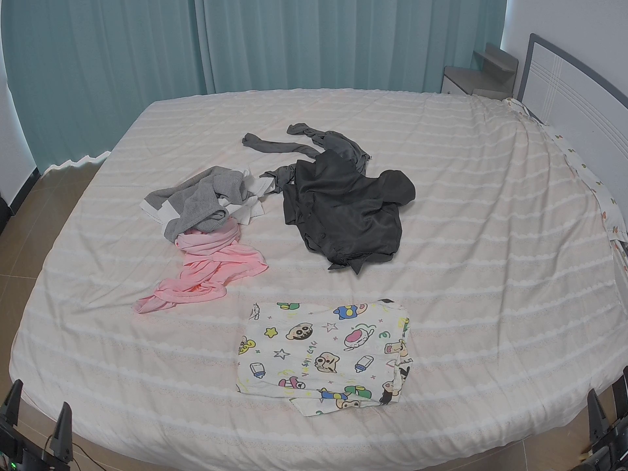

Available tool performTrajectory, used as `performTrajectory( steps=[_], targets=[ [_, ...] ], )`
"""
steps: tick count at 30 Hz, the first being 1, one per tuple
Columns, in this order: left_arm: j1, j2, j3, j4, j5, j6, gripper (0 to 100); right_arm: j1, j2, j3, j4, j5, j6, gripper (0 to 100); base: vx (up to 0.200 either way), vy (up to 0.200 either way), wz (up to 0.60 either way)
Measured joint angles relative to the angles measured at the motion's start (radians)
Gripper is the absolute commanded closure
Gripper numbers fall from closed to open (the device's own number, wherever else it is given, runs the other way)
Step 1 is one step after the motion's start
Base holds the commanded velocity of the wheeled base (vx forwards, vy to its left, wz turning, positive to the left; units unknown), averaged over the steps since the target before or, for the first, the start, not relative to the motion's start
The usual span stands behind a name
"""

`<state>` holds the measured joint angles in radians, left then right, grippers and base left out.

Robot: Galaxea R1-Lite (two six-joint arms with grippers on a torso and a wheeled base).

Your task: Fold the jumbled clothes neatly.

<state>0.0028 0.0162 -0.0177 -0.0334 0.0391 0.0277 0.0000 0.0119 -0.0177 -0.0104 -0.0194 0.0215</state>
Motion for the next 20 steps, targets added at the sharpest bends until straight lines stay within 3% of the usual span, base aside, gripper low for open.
performTrajectory(
  steps=[3,6,8,14,20],
  targets=[
    [0.0,-0.001,0.0,0.0,0.114,0.008,0,0.0,0.0,0.0,0.001,0.0,-0.001,0,0.0,0.0,0.0],
    [-0.003,-0.002,0.0,0.001,0.157,-0.01,0,0.0,0.0,0.0,0.001,0.0,-0.003,0,0.0,0.0,0.0],
    [-0.003,-0.003,0.0,0.005,0.141,-0.028,0,0.0,0.0,0.0,0.001,0.0,-0.003,0,0.0,0.0,0.0],
    [-0.005,-0.003,0.0,0.041,-0.012,-0.035,0,0.0,0.001,0.0,0.001,0.002,-0.008,0,0.0,0.0,0.0],
    [-0.006,-0.003,0.0,0.053,-0.019,-0.022,0,0.0,0.001,0.0,0.001,0.004,-0.015,0,0.0,0.0,0.0]
  ],
)
